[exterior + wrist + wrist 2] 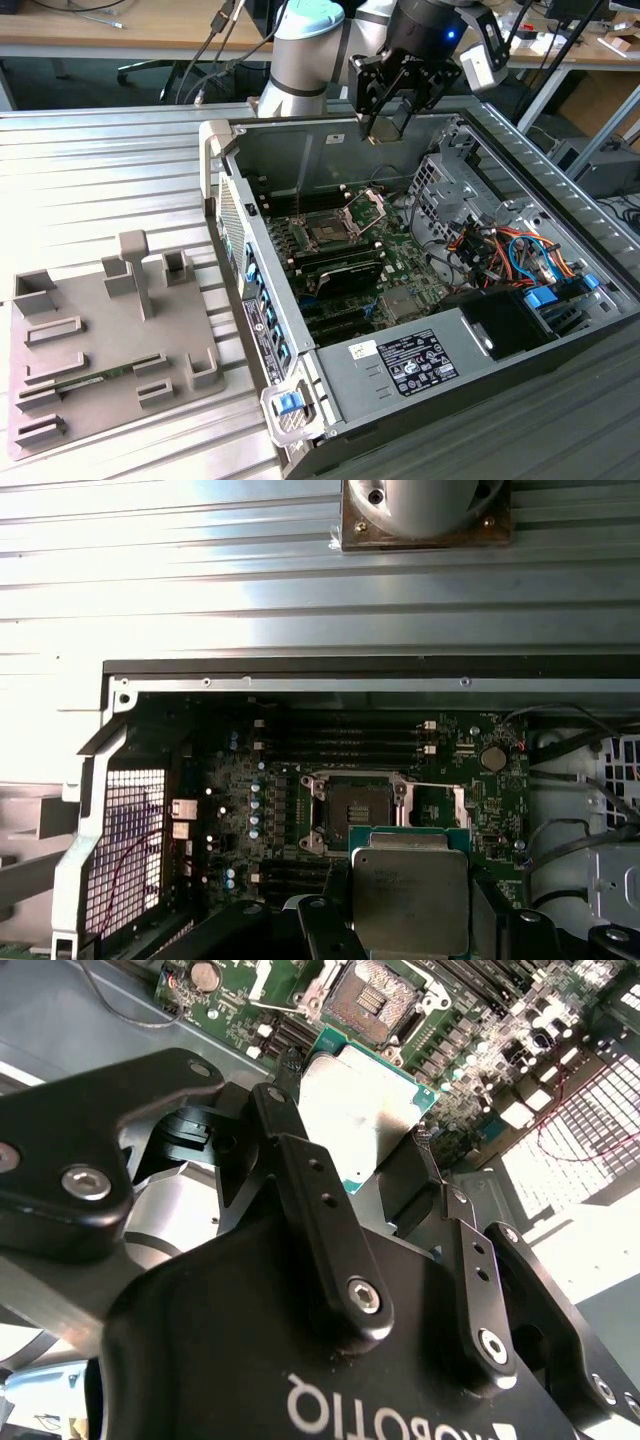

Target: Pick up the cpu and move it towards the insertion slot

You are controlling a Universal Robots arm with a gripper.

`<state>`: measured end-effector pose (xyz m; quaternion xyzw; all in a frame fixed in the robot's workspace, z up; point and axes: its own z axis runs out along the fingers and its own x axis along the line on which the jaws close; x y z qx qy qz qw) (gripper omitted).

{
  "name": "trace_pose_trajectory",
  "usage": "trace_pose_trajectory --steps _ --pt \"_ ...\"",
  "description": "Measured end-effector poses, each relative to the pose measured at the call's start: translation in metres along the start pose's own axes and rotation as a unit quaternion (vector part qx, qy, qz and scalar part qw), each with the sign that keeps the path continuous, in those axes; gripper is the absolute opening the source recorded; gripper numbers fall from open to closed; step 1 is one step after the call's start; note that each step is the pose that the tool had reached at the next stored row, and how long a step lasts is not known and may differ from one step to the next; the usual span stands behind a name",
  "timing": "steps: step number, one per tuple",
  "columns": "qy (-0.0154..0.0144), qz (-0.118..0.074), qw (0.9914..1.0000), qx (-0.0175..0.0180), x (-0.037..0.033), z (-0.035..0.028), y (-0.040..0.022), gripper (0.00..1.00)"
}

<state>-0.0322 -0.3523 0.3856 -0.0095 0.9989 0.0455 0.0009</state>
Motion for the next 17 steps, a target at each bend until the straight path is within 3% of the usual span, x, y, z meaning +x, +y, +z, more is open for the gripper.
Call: trace_pose_trajectory --steps 17 --pt "0.0 0.0 1.0 0.0001 0.0 0.0045 -0.0004 0.55"
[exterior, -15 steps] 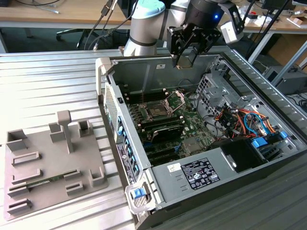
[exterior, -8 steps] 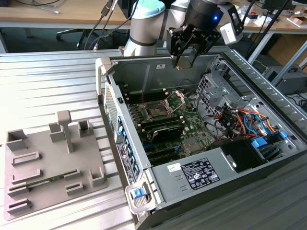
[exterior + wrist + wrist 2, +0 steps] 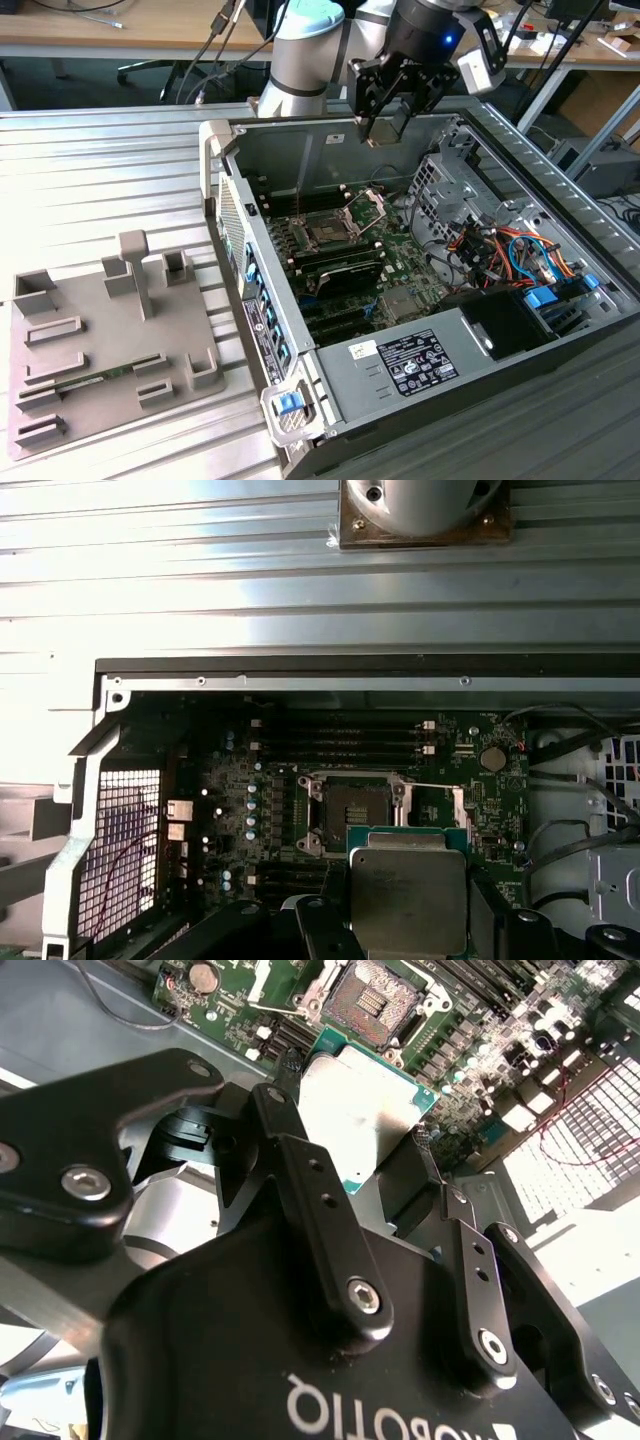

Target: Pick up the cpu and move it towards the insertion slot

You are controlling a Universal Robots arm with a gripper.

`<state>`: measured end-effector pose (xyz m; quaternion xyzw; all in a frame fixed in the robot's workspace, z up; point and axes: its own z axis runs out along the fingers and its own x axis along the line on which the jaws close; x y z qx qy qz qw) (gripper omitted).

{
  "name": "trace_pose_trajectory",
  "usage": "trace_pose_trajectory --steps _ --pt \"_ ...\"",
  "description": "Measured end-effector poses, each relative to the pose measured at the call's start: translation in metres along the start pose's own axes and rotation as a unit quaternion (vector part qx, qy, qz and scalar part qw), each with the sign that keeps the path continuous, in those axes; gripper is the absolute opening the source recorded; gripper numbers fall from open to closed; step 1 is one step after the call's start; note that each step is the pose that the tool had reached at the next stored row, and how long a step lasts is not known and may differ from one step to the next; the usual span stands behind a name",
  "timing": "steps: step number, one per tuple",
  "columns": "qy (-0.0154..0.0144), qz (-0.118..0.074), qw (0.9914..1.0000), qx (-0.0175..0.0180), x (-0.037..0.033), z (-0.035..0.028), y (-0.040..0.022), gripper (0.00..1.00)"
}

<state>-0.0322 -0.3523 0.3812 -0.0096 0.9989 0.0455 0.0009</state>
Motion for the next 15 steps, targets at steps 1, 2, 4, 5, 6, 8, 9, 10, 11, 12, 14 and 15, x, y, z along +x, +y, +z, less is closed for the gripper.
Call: trace_pose_trajectory --steps 1,2,4,5,6,8,9,10,11,12,14,15 --pt "0.0 0.0 1.0 0.0 0.0 0.0003 0.0 0.55" --pt "0.0 0.0 1.0 0.0 0.0 0.0005 0.0 0.55" --pt "0.0 0.0 1.0 0.0 0.0 0.0011 -0.0001 0.55" --pt "0.0 0.0 1.0 0.0 0.0 0.0013 -0.0001 0.55" --pt "0.0 0.0 1.0 0.0 0.0 0.0015 -0.0001 0.55" --pt "0.0 0.0 1.0 0.0 -0.0001 0.0055 -0.0005 0.55" --pt "0.0 0.0 1.0 0.0 -0.0001 0.0056 -0.0005 0.55" --pt "0.0 0.0 1.0 0.0 -0.0001 0.0057 -0.0005 0.55" --pt "0.0 0.0 1.0 0.0 -0.0001 0.0059 -0.0005 0.55" --pt "0.0 0.0 1.0 0.0 -0.0001 0.0061 -0.0005 0.55" --pt "0.0 0.0 1.0 0.0 -0.0002 0.0096 -0.0009 0.55" --pt "0.0 0.0 1.0 0.0 -0.0002 0.0098 -0.0009 0.55"
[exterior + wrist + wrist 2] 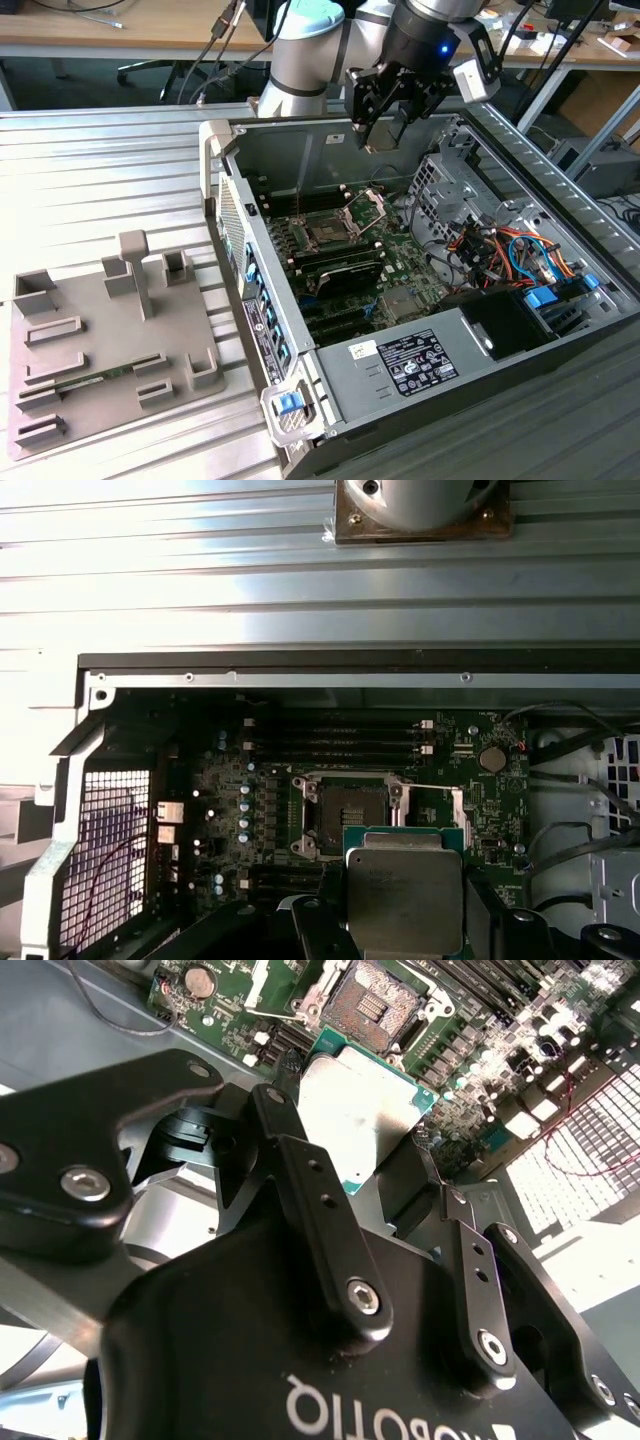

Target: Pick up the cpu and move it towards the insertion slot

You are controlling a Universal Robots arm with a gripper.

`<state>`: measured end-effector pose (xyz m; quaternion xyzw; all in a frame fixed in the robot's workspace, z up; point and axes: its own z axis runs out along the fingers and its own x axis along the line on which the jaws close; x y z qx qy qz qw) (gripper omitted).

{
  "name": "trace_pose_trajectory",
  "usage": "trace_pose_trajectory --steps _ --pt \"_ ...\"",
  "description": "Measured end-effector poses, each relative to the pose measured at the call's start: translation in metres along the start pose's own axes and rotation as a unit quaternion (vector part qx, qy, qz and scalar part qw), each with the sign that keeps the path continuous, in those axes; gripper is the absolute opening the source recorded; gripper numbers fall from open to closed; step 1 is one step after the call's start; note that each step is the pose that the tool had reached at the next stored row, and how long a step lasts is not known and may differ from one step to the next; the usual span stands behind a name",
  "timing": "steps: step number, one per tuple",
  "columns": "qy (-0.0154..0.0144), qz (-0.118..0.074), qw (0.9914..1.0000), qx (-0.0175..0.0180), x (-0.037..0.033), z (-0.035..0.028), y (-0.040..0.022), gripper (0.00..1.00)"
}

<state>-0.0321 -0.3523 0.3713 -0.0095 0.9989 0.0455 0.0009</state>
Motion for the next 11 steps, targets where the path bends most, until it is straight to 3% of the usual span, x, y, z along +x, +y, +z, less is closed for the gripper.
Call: trace_pose_trajectory --steps 11 --pt "0.0 0.0 1.0 0.0 0.0 0.0033 -0.0003 0.55"
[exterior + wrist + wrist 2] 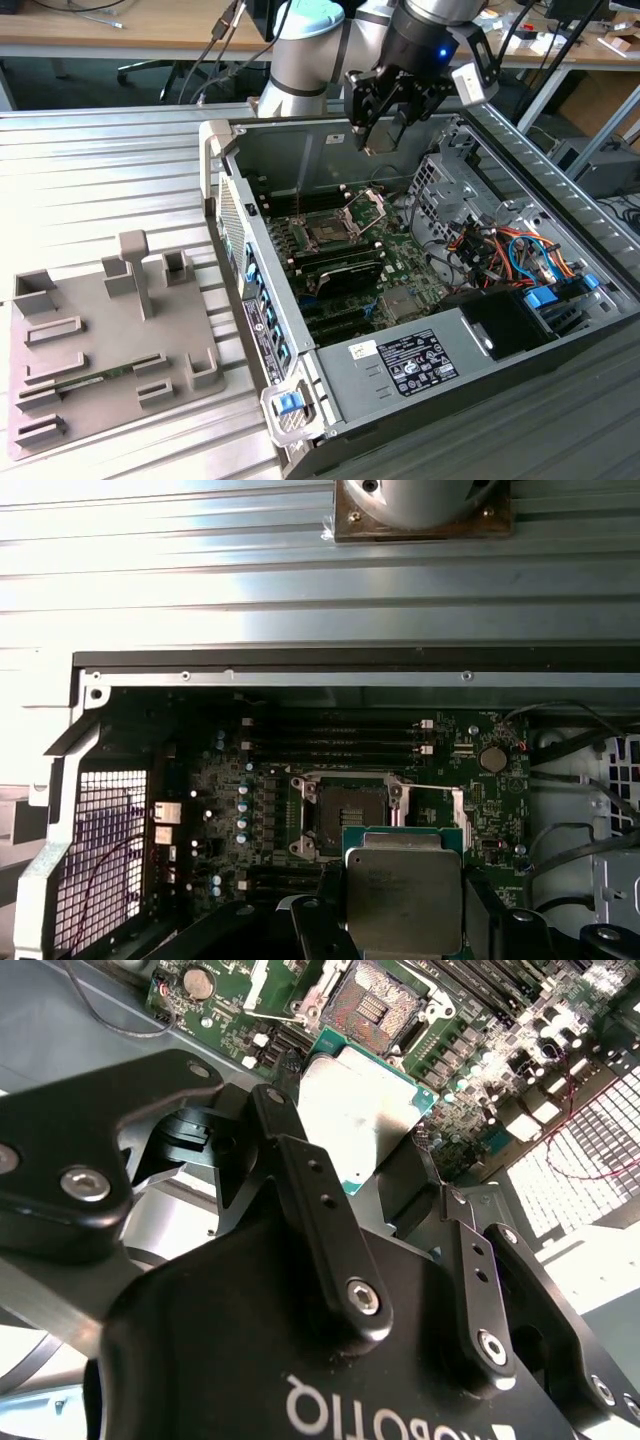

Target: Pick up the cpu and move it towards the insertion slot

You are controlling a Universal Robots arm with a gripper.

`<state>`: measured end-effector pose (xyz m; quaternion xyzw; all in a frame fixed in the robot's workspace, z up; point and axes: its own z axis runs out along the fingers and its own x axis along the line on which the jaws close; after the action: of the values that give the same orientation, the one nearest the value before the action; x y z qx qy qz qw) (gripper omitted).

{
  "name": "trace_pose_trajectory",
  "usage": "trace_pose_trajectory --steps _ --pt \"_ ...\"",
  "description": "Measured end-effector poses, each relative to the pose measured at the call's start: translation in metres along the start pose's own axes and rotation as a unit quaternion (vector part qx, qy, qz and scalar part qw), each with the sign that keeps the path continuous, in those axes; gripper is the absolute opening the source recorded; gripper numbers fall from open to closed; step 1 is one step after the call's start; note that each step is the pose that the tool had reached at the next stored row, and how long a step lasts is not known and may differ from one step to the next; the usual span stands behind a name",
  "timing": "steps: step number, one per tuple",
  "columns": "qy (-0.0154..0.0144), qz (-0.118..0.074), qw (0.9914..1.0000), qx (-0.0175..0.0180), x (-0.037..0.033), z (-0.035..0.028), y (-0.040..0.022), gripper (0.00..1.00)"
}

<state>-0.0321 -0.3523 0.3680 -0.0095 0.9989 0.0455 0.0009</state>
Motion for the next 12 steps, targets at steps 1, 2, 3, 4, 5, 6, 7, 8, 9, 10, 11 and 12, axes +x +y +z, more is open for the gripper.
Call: trace_pose_trajectory --steps 1,2,3,4,5,6,7,8,9,10,11,12 --pt "0.0 0.0 1.0 0.0 0.0 0.0002 0.0 0.55" --pt "0.0 0.0 1.0 0.0 0.0 0.0006 -0.0001 0.55" --pt "0.0 0.0 1.0 0.0 0.0 0.0008 -0.0001 0.55" --pt "0.0 0.0 1.0 0.0 0.0 0.0009 -0.0001 0.55" --pt "0.0 0.0 1.0 0.0 0.0 0.0011 -0.0001 0.55" --pt "0.0 0.0 1.0 0.0 0.0 0.0013 -0.0001 0.55" --pt "0.0 0.0 1.0 0.0 0.0 0.0016 -0.0001 0.55" --pt "0.0 0.0 1.0 0.0 0.0 0.002 -0.0002 0.55" --pt "0.0 0.0 1.0 0.0 0.0 0.0022 -0.0002 0.55" --pt "0.0 0.0 1.0 0.0 0.0 0.0025 -0.0002 0.55" --pt "0.0 0.0 1.0 0.0 0.0 0.0027 -0.0002 0.55" --pt "0.0 0.0 1.0 0.0 0.0 0.0028 -0.0003 0.55"
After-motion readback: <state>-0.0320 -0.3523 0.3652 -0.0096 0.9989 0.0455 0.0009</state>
